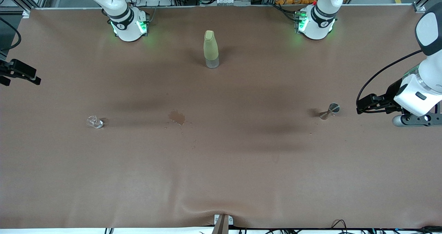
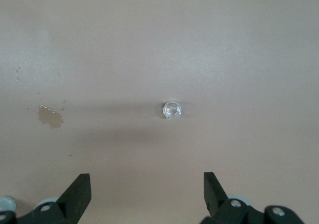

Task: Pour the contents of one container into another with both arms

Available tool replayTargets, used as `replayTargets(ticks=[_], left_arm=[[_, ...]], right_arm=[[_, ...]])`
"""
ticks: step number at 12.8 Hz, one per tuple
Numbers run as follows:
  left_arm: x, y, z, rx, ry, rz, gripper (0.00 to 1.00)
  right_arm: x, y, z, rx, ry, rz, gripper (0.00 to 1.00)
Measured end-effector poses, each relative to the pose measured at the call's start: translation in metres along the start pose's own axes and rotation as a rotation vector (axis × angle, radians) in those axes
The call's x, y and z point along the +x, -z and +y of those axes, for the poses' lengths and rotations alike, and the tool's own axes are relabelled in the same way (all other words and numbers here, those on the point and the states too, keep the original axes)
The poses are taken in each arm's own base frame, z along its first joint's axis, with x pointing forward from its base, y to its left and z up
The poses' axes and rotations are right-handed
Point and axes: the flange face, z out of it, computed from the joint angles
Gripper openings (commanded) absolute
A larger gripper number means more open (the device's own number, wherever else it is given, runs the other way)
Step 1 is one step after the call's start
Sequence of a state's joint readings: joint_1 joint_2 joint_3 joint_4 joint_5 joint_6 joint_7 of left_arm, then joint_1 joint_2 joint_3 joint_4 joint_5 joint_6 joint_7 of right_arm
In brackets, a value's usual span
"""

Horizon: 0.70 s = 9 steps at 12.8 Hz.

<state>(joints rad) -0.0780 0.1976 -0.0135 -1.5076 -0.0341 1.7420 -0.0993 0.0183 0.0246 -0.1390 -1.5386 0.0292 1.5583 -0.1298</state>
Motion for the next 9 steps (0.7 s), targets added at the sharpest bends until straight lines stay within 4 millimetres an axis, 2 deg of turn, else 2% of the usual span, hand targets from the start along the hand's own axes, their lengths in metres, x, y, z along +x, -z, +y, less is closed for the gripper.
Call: replayTargets(ticks=[5, 9], left_arm=[[0.000, 0.000, 0.001, 0.000, -0.001, -0.003, 1.00], [0.000, 0.000, -0.001, 0.000, 0.004, -0.005, 1.00]], right_arm=[[-0.001, 0.001, 0.007, -0.001, -0.002, 0.003, 1.00], [-0.004, -0.002, 0.023, 0.064, 0.123, 0.009, 1.00]])
